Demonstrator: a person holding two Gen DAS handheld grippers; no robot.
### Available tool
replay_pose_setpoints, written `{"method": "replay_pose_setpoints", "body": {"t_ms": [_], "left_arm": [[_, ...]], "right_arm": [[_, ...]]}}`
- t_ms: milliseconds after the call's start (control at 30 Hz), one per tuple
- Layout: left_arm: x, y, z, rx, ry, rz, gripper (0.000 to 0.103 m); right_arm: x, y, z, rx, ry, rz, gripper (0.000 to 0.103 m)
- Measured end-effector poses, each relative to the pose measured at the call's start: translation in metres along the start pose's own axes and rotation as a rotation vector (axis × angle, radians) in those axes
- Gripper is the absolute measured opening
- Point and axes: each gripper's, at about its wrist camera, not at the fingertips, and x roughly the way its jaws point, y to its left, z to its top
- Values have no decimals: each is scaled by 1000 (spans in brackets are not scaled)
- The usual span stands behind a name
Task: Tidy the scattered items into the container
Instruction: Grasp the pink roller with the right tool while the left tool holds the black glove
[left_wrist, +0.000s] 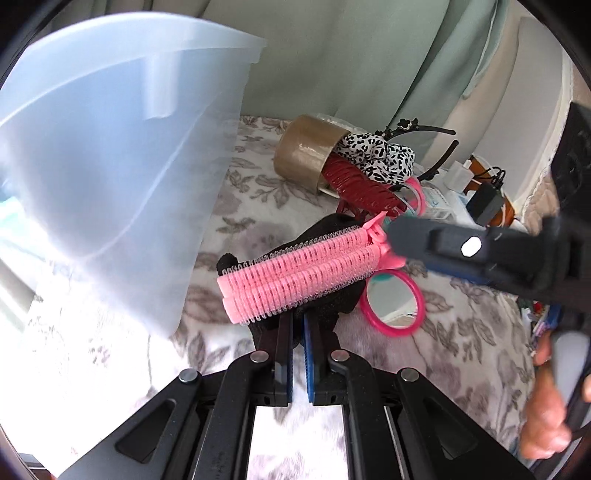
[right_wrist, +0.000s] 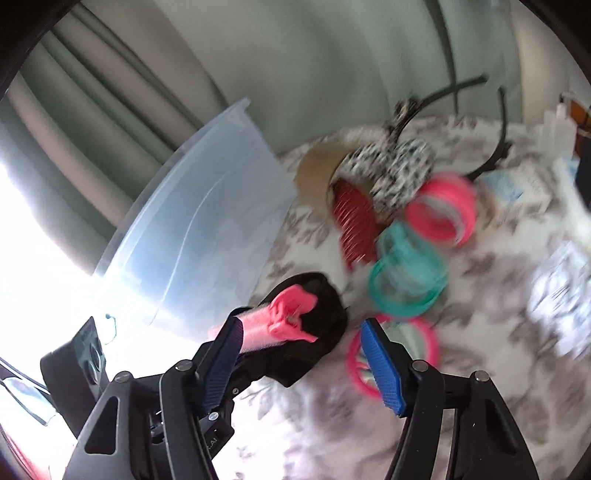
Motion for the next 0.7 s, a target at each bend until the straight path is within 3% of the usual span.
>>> {"method": "replay_pose_setpoints", "body": {"t_ms": [100, 167, 433, 700], "left_arm": [[-6, 9, -4, -15, 8, -8, 5], [-10, 15, -7, -25, 13, -13, 5], [-18, 27, -8, -69, -8, -37, 5], [-24, -6, -5, 42, -51, -99, 4]], "right_arm": [[17, 7, -2, 25, 32, 55, 63], [26, 13, -3, 24, 40, 61, 48], [15, 10, -2, 62, 7, 77, 37], [-15, -35, -5, 233, -70, 123, 34]]}}
